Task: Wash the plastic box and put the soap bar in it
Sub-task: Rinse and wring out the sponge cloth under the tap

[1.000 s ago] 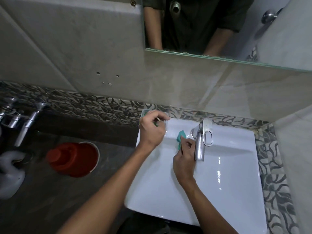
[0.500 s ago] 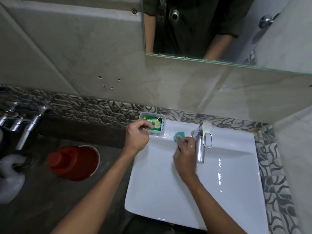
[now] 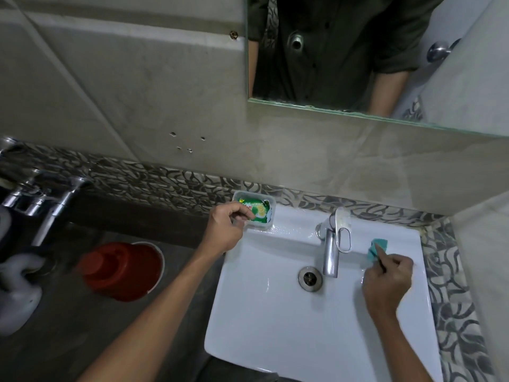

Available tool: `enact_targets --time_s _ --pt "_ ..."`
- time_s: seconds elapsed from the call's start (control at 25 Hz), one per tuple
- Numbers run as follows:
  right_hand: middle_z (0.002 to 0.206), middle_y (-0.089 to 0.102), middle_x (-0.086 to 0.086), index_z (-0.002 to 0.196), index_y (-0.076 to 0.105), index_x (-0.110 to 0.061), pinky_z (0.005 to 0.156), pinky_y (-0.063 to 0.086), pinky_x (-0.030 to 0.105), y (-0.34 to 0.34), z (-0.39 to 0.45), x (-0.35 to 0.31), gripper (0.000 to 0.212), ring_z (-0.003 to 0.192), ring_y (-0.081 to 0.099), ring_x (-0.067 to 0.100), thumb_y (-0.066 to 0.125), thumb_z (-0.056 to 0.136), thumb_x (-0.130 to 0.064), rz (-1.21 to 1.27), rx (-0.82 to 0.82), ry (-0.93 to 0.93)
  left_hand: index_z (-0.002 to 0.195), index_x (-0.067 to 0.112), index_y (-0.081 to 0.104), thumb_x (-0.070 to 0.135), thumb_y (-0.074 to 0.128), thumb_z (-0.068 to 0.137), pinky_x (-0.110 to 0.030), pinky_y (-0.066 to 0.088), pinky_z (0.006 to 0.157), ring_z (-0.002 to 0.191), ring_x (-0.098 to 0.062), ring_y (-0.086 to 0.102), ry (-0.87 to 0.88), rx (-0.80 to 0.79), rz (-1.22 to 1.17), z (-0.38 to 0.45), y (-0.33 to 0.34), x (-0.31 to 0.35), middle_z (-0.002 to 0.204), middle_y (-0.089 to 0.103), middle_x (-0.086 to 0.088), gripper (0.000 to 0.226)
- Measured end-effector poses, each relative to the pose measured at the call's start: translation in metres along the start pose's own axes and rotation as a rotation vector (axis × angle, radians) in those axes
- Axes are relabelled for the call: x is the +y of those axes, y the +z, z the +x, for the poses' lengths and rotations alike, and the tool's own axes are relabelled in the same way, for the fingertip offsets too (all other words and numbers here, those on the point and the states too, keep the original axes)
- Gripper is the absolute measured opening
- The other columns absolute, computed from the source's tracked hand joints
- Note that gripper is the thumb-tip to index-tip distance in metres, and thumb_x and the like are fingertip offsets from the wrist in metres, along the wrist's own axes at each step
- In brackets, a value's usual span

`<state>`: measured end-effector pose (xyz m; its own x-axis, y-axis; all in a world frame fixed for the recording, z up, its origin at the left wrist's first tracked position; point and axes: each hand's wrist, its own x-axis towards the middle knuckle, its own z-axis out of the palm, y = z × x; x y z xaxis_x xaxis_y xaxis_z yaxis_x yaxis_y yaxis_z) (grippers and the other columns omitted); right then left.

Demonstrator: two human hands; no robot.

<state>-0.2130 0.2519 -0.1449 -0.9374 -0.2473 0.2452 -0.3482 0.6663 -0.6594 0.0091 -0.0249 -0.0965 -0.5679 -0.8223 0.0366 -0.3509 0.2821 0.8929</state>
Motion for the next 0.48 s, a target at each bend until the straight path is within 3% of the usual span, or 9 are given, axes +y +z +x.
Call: enact_targets --time_s 0.08,0.16,0.24,0.32,0.36,0.4,0.48 --pt "0.101 0.053 0.029 0.114 0.071 0.010 0.083 0.050 0.047 0.001 0.024 -0.012 0.039 0.089 0.055 0.044 0.054 0.081 0.024 -0.062 -0.085 0.066 0.079 0.011 0.078 -0.018 0.057 0.081 -0.009 0.051 0.070 0.077 -0.002 0.068 0.010 0.007 0.010 0.001 0.000 -0.002 0.082 0.074 0.007 0.036" --pt "0.100 0.060 0.033 0.098 0.076 0.008 0.080 0.048 0.043 0.011 0.042 -0.044 0.027 0.089 0.057 0.039 0.057 0.083 0.019 -0.015 -0.344 -0.021 0.079 0.011 0.077 -0.019 0.057 0.081 -0.011 0.052 0.071 0.079 -0.009 0.069 0.017 0.011 0.012 0.002 0.003 -0.004 0.083 0.074 0.004 0.036" --pt "0.089 0.065 0.029 0.071 0.071 -0.011 0.074 0.045 0.039 0.016 0.055 -0.081 0.028 0.082 0.060 0.031 0.059 0.085 0.011 0.081 -0.593 -0.165 0.079 0.011 0.077 -0.019 0.058 0.081 -0.015 0.054 0.073 0.080 -0.013 0.069 0.018 0.010 0.022 0.002 0.004 -0.003 0.084 0.074 0.003 0.035" --pt "0.084 0.066 0.019 0.070 0.058 -0.036 0.078 0.047 0.040 0.018 0.056 -0.093 0.038 0.083 0.063 0.030 0.059 0.082 0.000 0.101 -0.604 -0.375 0.079 0.011 0.077 -0.018 0.061 0.081 -0.020 0.055 0.075 0.079 -0.013 0.069 0.001 0.008 0.023 0.002 0.004 -0.003 0.084 0.075 0.002 0.033" --pt "0.086 0.067 0.012 0.076 0.059 -0.040 0.081 0.049 0.036 0.016 0.051 -0.091 0.041 0.087 0.062 0.029 0.060 0.080 0.001 0.125 -0.606 -0.428 0.080 0.011 0.078 -0.017 0.062 0.081 -0.022 0.056 0.076 0.080 -0.013 0.070 -0.003 0.011 0.025 0.001 0.004 -0.003 0.084 0.075 0.003 0.032" --pt "0.091 0.067 0.007 0.081 0.064 -0.036 0.083 0.049 0.031 0.014 0.048 -0.083 0.043 0.091 0.061 0.025 0.061 0.079 0.007 0.138 -0.612 -0.449 0.080 0.012 0.078 -0.016 0.063 0.082 -0.022 0.056 0.077 0.081 -0.012 0.070 -0.005 0.014 0.028 0.001 0.005 -0.003 0.084 0.075 0.004 0.032" --pt "0.094 0.062 0.011 0.085 0.076 -0.014 0.076 0.048 0.037 0.008 0.047 -0.050 0.043 0.089 0.058 0.033 0.058 0.073 0.023 0.010 -0.535 -0.478 0.080 0.013 0.078 -0.016 0.063 0.082 -0.022 0.056 0.077 0.082 -0.011 0.070 -0.016 0.012 0.027 0.001 0.005 -0.003 0.085 0.075 0.006 0.033"
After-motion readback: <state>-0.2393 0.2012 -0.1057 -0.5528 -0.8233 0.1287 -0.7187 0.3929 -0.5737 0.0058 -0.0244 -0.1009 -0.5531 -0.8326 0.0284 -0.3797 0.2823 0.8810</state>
